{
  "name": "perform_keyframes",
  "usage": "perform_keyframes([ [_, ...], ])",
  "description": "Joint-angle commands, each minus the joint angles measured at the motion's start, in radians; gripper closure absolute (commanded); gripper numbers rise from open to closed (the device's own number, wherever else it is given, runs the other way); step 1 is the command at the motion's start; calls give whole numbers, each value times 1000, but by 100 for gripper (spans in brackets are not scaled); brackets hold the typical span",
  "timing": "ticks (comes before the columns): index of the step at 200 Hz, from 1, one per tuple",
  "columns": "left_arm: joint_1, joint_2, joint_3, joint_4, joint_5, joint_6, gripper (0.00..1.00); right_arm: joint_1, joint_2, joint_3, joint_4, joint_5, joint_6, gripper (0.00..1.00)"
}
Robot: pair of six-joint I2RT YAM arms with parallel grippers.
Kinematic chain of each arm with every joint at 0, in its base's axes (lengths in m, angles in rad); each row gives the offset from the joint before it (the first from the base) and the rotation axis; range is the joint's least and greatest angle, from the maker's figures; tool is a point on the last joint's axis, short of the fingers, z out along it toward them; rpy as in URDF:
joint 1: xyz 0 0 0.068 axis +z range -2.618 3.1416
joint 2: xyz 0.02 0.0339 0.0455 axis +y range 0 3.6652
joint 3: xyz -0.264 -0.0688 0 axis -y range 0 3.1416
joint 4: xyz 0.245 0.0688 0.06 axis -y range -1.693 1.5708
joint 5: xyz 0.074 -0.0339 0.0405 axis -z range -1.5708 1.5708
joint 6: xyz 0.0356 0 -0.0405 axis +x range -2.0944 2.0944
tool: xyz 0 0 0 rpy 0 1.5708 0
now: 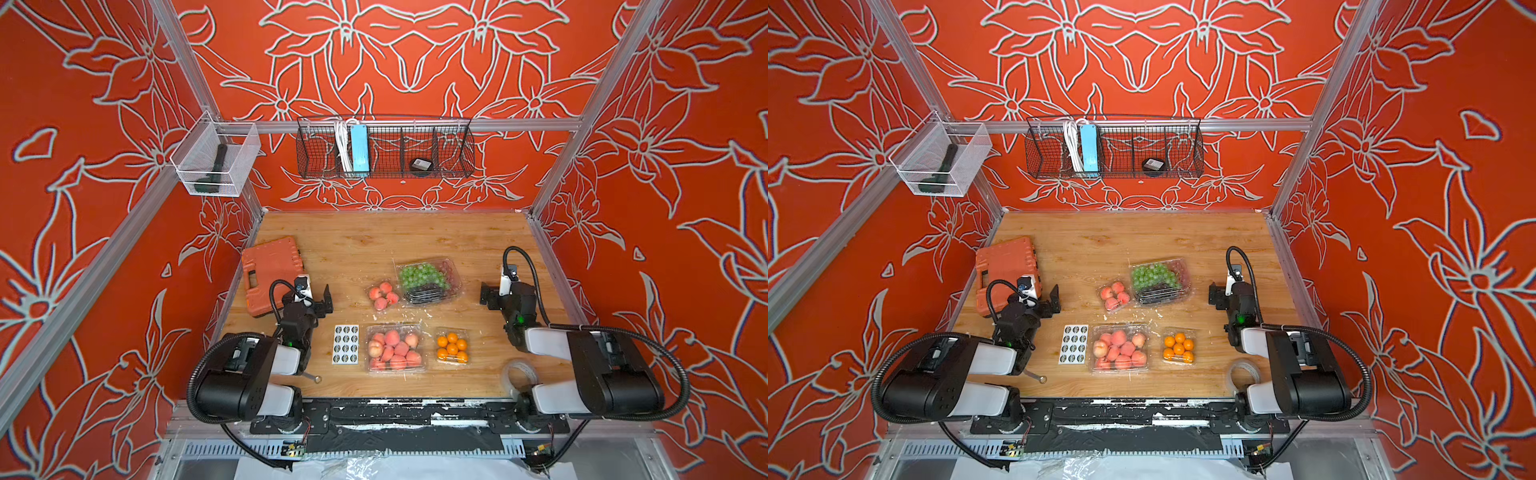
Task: Label fruit boxes
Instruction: Pick up the label sticker from the center of the board.
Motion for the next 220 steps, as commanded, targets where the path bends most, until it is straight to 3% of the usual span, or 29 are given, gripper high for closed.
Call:
perform_keyframes([
  [1,-4,5,13,51,-9,-24,2,-6,9,28,31,14,-11,2],
  [176,-4,3,10,54,-9,-23,2,-6,7,27,32,14,-11,2],
  [191,-5,-10,33,11,44,0,2,-6,-2,26,50,-6,-17,2],
  [220,-12,-137,159,-297,172,59,2,-4,-154,172,-356,-79,-22,2],
])
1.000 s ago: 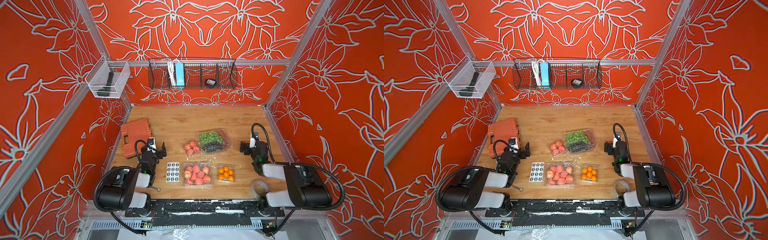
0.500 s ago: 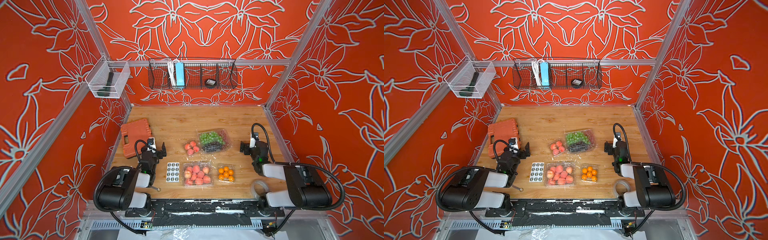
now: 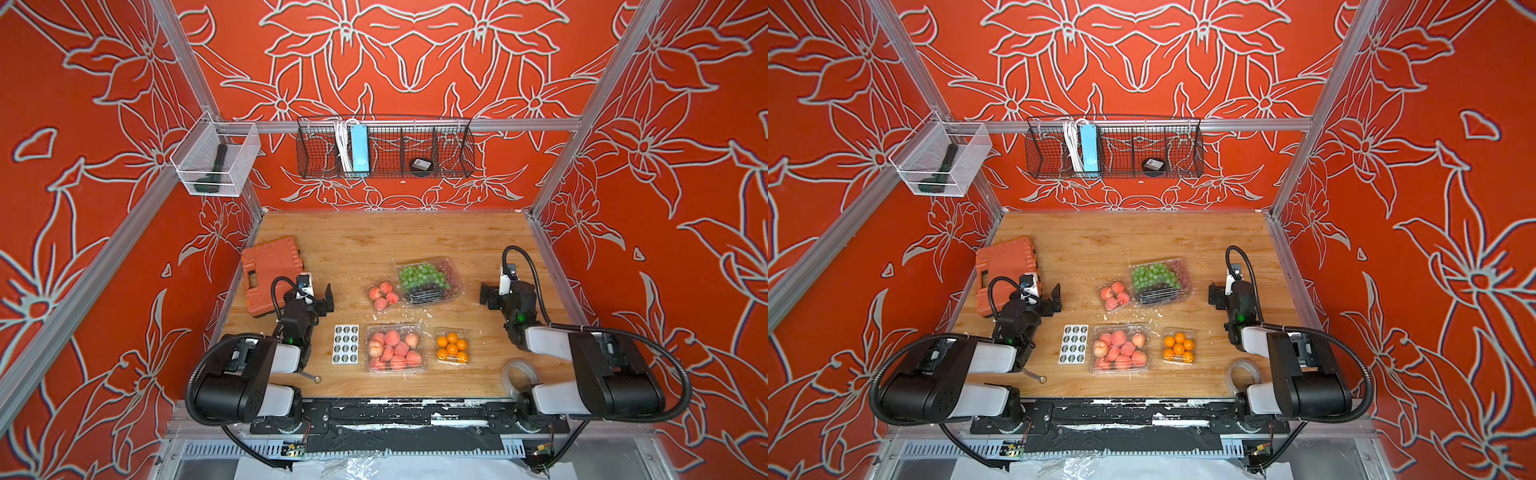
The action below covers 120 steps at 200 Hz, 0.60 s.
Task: Label fruit boxes
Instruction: Pick up the label sticker from the center of the board.
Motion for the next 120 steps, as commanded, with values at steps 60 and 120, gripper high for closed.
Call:
perform_keyframes([
  [60,-27,-425,23,-182,127,-201,2,-4,-464,57,-326,-224,257,2],
  [120,-27,-672,-68,-351,384,-664,2,-4,-799,-11,-504,-563,641,2],
])
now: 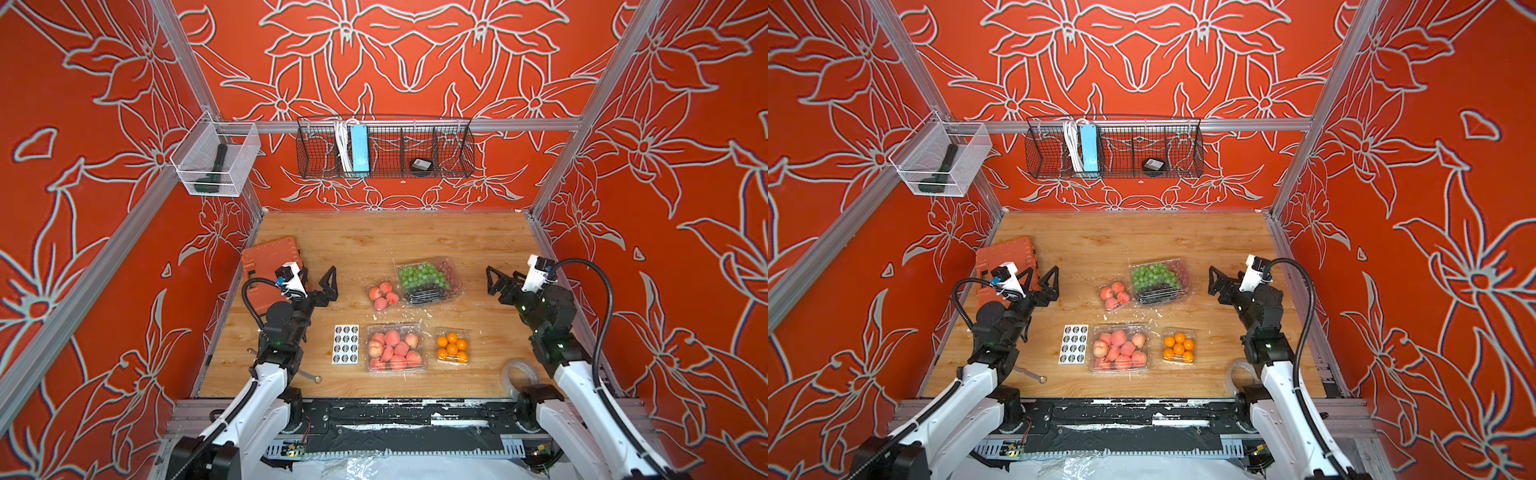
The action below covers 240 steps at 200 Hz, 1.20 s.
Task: Label fruit boxes
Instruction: Pick up the label sticker from the center of the board.
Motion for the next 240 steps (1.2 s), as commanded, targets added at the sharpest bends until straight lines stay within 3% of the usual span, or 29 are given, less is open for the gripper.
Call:
perform_keyframes([
  [1,-1,-84,-91,-46,158,-232,2,0,-83,-38,-71,-236,156,2],
  [34,-62,-203,-100,-350,103,-231,2,30,-110,-45,-141,-341,160,2],
  [60,-207,-278,-106,-563,-120,-221,3,134,-81,-30,-161,-308,111,2],
  [85,-281,-279,-85,-723,-218,-243,3,252,-28,15,-167,-269,59,2],
  [132,-397,-131,-37,-889,-273,-312,9,302,59,24,-137,-260,24,2],
  [187,-626,124,85,-1022,-480,-399,6,303,37,-2,-117,-272,39,2],
  [219,-638,211,111,-1028,-499,-406,4,303,19,-6,-123,-273,42,2],
  [240,-689,263,141,-1085,-583,-459,4,303,13,-7,-122,-274,45,2],
])
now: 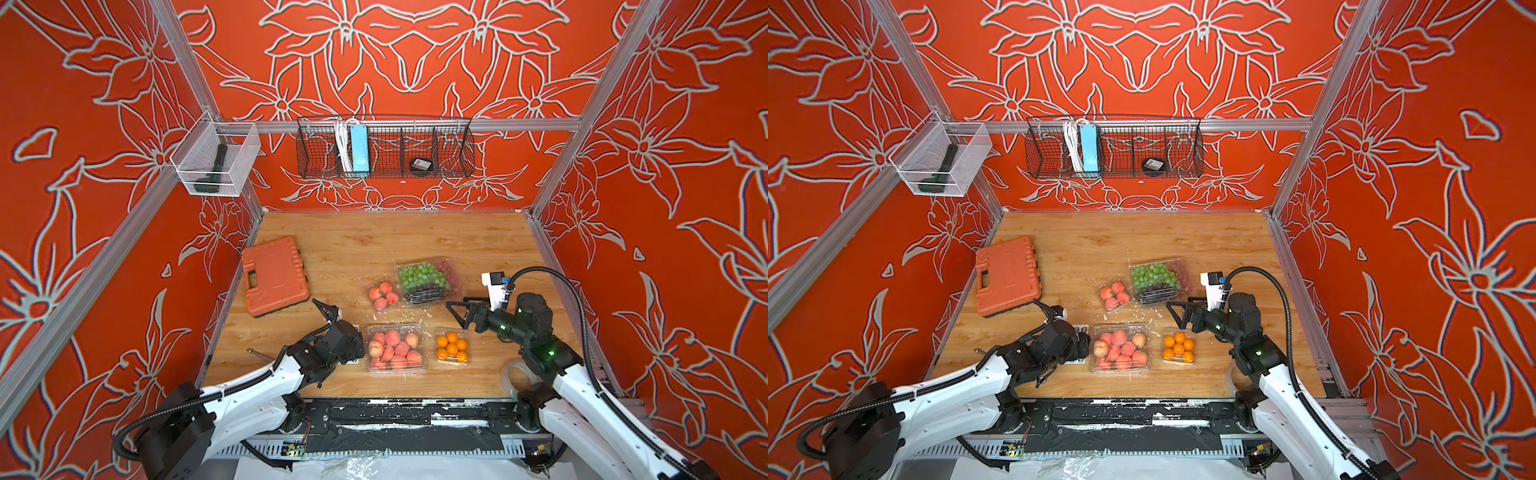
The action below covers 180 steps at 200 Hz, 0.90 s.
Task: Label fruit boxes
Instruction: Pick up the label sticker from the center of the board.
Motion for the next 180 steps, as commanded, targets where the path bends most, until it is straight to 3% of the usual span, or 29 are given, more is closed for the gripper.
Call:
perform_keyframes([
  [1,-49,43,24,-123,-121,-87,4,5,-11,-11,22,-12,-3,2],
  [58,-79,133,64,-152,-121,-88,2,5,6,-13,35,-18,0,2],
  [112,-89,261,130,-204,-141,-103,14,5,-14,-11,23,-10,-1,2],
  [162,-58,266,98,-128,-84,-57,17,5,-58,-18,9,-14,7,2],
  [180,-58,301,115,-140,-85,-64,24,5,-79,-22,2,-12,11,2],
])
